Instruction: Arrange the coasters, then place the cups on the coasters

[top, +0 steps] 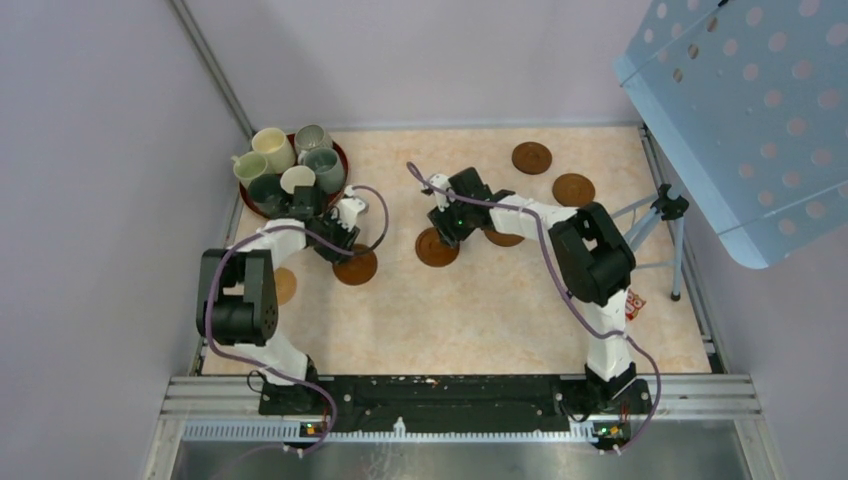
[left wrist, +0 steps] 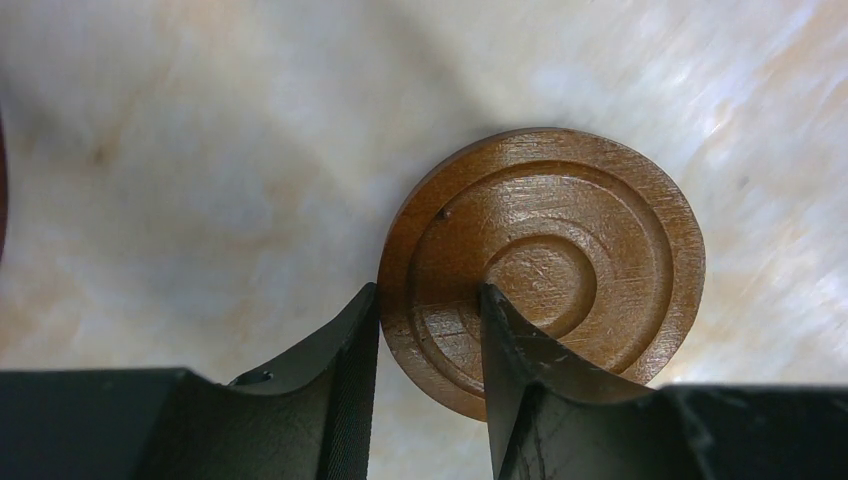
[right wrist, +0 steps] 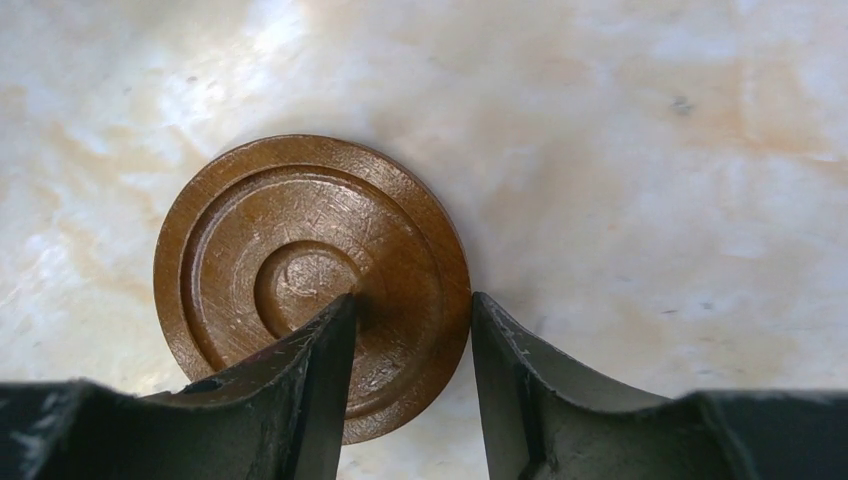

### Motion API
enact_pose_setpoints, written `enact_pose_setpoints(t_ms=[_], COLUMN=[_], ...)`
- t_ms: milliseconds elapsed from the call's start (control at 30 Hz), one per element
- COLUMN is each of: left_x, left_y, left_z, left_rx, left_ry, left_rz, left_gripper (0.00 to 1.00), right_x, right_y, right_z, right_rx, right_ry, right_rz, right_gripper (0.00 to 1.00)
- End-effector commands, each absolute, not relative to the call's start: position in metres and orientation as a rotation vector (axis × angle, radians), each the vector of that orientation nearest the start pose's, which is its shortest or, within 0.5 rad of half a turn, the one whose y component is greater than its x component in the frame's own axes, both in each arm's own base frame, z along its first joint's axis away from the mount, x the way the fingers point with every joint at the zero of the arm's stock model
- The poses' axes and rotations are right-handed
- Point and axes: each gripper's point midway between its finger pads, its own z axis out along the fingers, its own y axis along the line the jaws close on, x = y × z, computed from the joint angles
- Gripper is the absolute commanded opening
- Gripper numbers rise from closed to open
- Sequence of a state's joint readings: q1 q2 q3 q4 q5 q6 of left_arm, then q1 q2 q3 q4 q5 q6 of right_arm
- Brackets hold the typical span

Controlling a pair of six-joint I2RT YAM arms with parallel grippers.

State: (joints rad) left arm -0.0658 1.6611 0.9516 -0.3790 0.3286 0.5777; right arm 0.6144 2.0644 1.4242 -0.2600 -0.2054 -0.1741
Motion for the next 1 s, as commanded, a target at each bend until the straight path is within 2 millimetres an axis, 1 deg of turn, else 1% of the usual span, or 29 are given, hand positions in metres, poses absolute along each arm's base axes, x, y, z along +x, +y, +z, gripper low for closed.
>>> enact_pose_setpoints(t_ms=[0,67,200,300,400,467,733,867,967], left_x=[0.323,0.312,0.291,0.275,0.265,0.264,0.275,0.276,0.275], left_y=[-0.022,-0.018,-0.024,-0.026,-0.028,-0.028,-0.03,-0.029,-0.03], left_z=[0.021,0.02,0.017,0.011,0.008,0.008,0.012,0.011,0.013], left_rx=[0.957,0.969,1.014,1.037,1.05,1.044,0.993,0.997,0.998], left_ry=[2.445,2.445,2.425,2.426,2.422,2.422,2.424,2.432,2.431], left_rz=[-0.203,-0.203,-0.249,-0.268,-0.276,-0.276,-0.293,-0.287,-0.292], left_gripper=[0.41,0.41,0.41,0.41,0.42,0.42,0.45,0.47,0.5], right_x=[0.331,0.317,0.295,0.284,0.275,0.271,0.26,0.261,0.26], right_y=[0.322,0.328,0.336,0.34,0.342,0.343,0.347,0.347,0.349], right_z=[0.015,0.013,0.011,0.012,0.014,0.013,0.014,0.017,0.021], right_rx=[-1.153,-1.188,-1.227,-1.245,-1.261,-1.267,-1.285,-1.282,-1.285], right_ry=[2.365,2.365,2.379,2.373,2.364,2.367,2.358,2.349,2.344], right_rz=[0.544,0.559,0.598,0.62,0.633,0.641,0.68,0.68,0.69], right_gripper=[0.45,0.44,0.43,0.43,0.43,0.43,0.43,0.43,0.44])
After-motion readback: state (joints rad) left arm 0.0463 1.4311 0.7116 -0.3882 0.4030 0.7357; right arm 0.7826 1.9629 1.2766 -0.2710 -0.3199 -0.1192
